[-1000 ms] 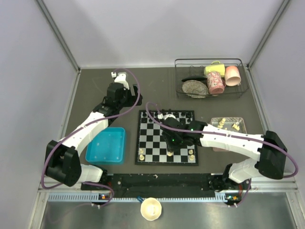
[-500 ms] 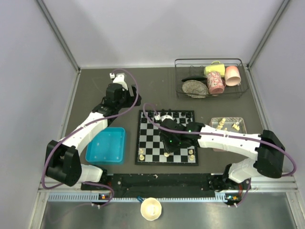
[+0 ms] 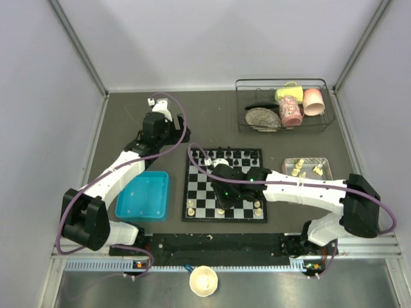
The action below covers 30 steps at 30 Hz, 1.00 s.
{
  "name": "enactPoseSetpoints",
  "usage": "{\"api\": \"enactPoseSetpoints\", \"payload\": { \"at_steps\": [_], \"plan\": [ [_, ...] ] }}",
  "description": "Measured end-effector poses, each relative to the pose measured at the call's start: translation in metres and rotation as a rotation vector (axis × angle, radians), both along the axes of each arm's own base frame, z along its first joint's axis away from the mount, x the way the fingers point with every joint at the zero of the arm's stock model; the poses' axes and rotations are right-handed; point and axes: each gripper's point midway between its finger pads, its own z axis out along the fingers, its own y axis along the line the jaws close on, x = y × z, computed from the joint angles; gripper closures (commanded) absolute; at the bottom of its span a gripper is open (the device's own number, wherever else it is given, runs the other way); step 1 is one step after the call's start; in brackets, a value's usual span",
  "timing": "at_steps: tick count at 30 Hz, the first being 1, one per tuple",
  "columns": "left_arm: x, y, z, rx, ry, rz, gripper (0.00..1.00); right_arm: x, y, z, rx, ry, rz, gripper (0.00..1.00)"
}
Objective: Set up the chess pieces on the board
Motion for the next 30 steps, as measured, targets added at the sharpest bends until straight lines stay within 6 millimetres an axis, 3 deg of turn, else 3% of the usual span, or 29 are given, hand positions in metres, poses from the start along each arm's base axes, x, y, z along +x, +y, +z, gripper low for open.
{"api": "enactPoseSetpoints", "payload": {
  "at_steps": [30],
  "plan": [
    [-0.001,-0.002,0.0,-0.006,0.002,-0.012,0.09,-0.004,0.002,-0.014,0.001,-0.014,-0.016,1.0]
  ]
}}
